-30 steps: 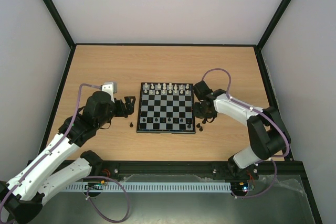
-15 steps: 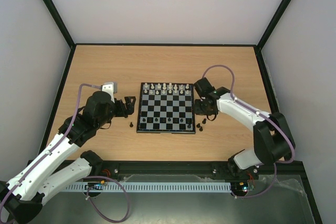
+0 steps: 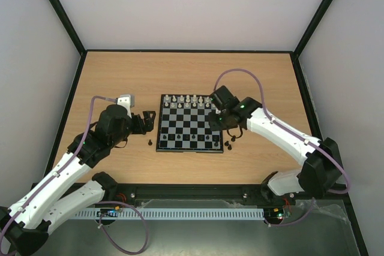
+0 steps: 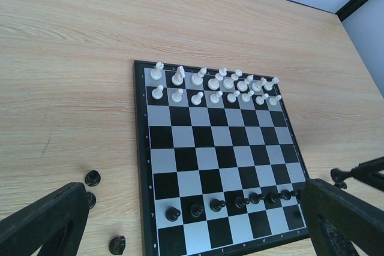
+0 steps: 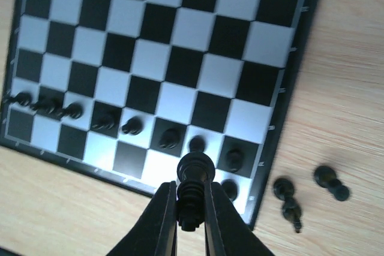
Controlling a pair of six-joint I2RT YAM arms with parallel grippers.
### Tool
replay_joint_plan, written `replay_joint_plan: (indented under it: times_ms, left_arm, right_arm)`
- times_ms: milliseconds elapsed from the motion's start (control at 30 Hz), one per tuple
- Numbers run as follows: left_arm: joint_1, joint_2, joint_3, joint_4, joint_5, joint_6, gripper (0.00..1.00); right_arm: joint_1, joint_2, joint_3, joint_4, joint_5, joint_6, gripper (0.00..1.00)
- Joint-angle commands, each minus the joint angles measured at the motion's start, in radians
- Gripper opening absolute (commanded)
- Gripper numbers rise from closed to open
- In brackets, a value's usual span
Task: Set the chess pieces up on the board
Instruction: Place the chess piece on the chessboard.
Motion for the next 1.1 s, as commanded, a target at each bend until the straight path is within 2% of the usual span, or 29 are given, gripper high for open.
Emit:
replay_joint_plan:
  times_ms: [0, 400, 1067]
  left_arm:
    - [0.006, -0.012, -0.003, 0.011, 0.012, -0.007, 1.0]
    - [0.007, -0.032, 0.001, -0.001, 0.009, -0.013, 0.99]
    - [0.007, -0.045, -0.001, -0.007, 0.006, -0.015, 1.0]
  right_arm:
    - [0.088, 0.049, 0.057, -0.088, -0.029, 0.01, 0.01]
    - [0.253, 0.219, 0.157, -0.127, 0.019, 0.026, 0.01]
    - [0.318, 0.336, 0.146, -0.042, 0.086, 0.067, 0.01]
